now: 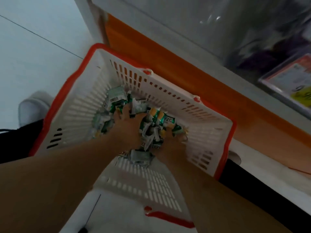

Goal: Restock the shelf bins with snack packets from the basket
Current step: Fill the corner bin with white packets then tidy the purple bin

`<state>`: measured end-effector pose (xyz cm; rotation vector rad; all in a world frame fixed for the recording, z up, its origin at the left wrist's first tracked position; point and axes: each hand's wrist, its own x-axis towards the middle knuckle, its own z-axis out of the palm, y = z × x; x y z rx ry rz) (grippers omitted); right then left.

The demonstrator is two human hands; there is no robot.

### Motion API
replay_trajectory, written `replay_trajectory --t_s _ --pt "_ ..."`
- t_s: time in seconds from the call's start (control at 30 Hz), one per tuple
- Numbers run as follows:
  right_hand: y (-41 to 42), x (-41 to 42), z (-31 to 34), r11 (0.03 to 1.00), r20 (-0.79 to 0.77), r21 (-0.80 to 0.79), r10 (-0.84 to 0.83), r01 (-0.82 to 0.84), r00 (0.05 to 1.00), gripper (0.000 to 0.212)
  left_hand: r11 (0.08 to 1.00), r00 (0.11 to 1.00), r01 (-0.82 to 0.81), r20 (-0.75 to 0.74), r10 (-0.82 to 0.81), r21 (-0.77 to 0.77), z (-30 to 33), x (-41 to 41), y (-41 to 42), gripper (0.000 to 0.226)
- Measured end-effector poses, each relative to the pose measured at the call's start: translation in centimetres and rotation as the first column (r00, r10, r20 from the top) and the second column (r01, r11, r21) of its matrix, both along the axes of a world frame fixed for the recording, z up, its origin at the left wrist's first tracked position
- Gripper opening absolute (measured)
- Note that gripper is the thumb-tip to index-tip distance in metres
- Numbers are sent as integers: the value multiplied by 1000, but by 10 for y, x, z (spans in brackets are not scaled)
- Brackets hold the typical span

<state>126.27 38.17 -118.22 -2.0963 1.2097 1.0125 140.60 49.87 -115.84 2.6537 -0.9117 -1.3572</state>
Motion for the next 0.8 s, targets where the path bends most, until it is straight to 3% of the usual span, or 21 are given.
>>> replay_trajectory --t_s 0.1,0.2,0.33,0.47,0.53,0.73,0.8 --pt "8 -2 -6 997 -29 -63 42 -44 999 113 999 997 45 57 -46 21 -29 -2 1 109" --pt "10 -7 2 996 18 -63 66 -65 998 77 996 997 -15 78 8 89 -29 -5 -6 95" --pt "6 -9 7 994 12 -62 89 -88 996 97 992 995 41 85 -51 123 -28 -2 -13 81" --pt "2 -13 12 998 62 -33 52 -50 997 97 963 973 188 98 -209 191 -41 -4 -2 86" --pt "0 -13 17 999 63 -7 34 -34 997 97 961 978 149 111 -179 232 -31 -6 -6 79" --pt "-18 -9 41 991 98 110 -84 73 992 73 984 977 159 133 -169 83 -15 14 -4 64" --pt "-26 -6 53 990 101 129 -68 55 993 74 995 990 96 102 -96 10 -1 21 -3 54"
